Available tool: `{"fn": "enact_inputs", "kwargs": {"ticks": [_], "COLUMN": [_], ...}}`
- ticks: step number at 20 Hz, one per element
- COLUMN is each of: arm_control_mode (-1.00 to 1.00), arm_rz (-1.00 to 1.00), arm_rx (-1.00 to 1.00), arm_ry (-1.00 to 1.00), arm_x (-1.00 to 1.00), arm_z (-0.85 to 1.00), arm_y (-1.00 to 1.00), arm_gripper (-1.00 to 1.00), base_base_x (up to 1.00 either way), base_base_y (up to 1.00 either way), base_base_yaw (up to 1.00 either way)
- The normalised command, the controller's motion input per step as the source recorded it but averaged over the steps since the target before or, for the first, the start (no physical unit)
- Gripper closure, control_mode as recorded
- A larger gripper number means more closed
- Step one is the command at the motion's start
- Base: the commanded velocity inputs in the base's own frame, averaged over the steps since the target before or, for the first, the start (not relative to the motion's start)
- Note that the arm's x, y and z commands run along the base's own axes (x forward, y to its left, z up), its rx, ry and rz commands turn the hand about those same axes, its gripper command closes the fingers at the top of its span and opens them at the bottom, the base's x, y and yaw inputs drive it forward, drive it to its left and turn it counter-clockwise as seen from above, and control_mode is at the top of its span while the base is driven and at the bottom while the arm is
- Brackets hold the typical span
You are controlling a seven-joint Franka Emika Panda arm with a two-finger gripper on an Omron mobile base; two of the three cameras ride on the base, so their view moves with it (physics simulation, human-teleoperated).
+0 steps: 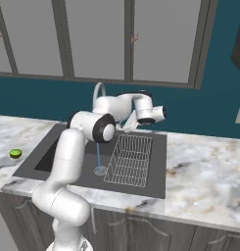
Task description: Turn on the sink faucet. Then move the onion from the counter to the sink. Turn off the sink. Move the vegetable from the sink to the pot next to the stove. Finally move the pot to the front center burner.
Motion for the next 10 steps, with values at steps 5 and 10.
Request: {"fn": "enact_inputs", "kwargs": {"ticks": [5, 10], "arm_control_mode": [-1.0, -1.0], "arm_rz": [0.01, 0.01], "arm_rx": [0.0, 0.0], "arm_ry": [0.07, 0.09], "arm_x": [0.03, 0.16], "arm_z": [-0.04, -0.07], "arm_y": [0.06, 0.06], "arm_gripper": [-1.0, -1.0], "base_base_x": [0.0, 0.0], "base_base_y": [0.0, 0.0], "base_base_yaw": [0.0, 0.0]}}
